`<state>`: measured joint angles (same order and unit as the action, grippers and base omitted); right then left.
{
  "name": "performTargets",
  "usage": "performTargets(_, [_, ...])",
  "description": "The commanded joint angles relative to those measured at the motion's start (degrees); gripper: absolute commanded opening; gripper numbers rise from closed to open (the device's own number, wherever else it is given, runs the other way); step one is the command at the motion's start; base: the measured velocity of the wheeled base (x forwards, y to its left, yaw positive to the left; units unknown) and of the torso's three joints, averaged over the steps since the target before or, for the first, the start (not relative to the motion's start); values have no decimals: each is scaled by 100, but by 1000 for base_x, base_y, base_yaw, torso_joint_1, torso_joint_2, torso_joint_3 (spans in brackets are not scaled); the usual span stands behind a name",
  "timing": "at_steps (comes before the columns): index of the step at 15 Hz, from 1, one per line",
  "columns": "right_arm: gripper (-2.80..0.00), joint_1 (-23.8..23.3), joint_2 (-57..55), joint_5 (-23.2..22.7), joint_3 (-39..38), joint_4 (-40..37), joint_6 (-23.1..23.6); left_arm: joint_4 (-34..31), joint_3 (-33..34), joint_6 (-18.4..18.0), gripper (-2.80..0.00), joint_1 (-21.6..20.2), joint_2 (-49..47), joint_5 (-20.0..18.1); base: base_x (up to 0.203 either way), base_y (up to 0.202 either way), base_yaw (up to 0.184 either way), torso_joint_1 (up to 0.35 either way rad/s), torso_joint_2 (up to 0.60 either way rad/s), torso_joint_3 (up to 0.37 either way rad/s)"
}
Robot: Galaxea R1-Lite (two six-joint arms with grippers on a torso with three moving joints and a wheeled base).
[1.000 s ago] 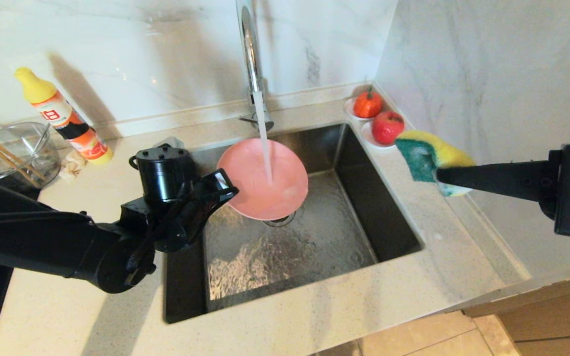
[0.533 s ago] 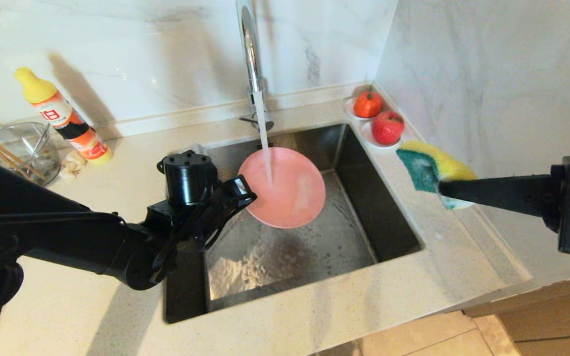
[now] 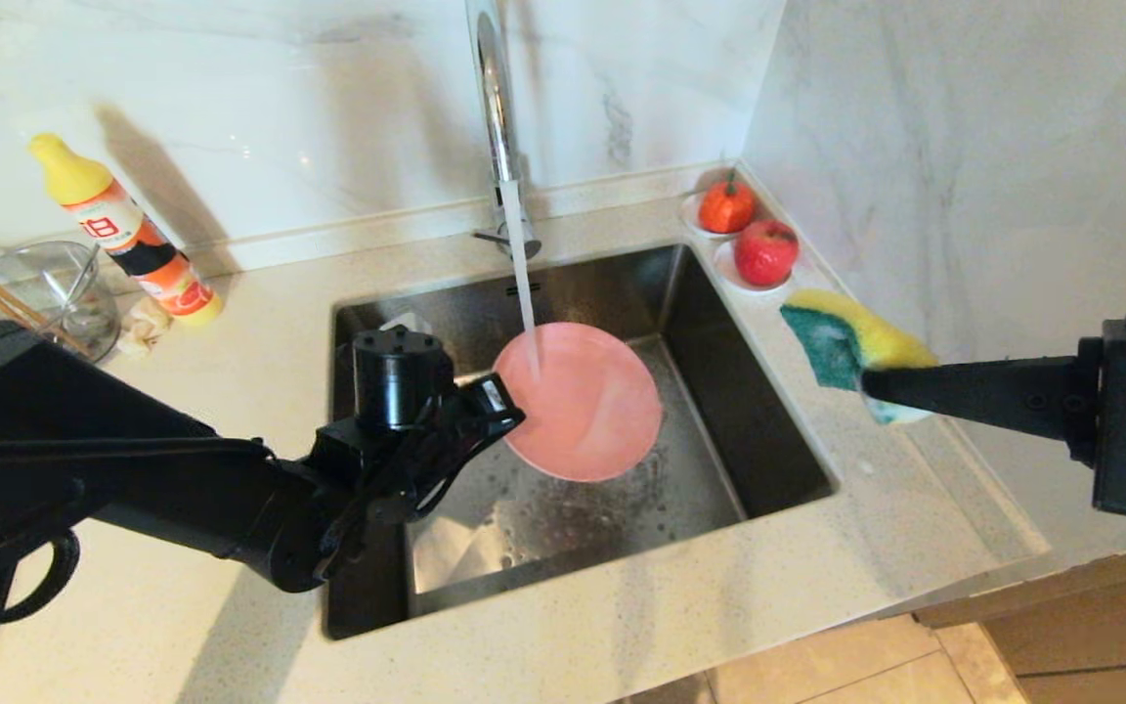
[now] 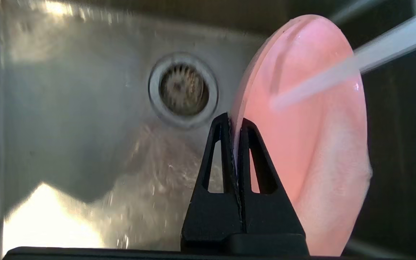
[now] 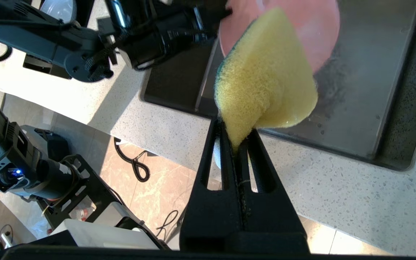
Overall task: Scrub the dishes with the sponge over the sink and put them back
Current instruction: Rinse the plate
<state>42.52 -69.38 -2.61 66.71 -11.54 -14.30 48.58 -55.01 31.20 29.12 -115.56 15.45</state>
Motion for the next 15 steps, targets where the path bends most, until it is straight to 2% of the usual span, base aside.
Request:
performTargets(1, [-280, 2, -41, -3, 0, -6, -11, 22, 78, 53, -280, 10, -25, -3, 0, 0, 0, 0, 0, 0])
performTargets(4, [-280, 10, -41, -3, -1, -6, -11, 11, 272, 58, -280, 32, 5, -204, 0, 0, 0, 0, 0, 0])
performTargets(13, [-280, 11, 29, -3, -88, -6, -29, -429, 635, 1, -280, 2, 805, -224, 0, 0, 0, 0, 0, 0])
performTargets(15, [-280, 11, 46, -11, -122, -6, -47, -609, 654, -167, -280, -70, 1115, -184, 0, 0, 0, 0, 0, 0])
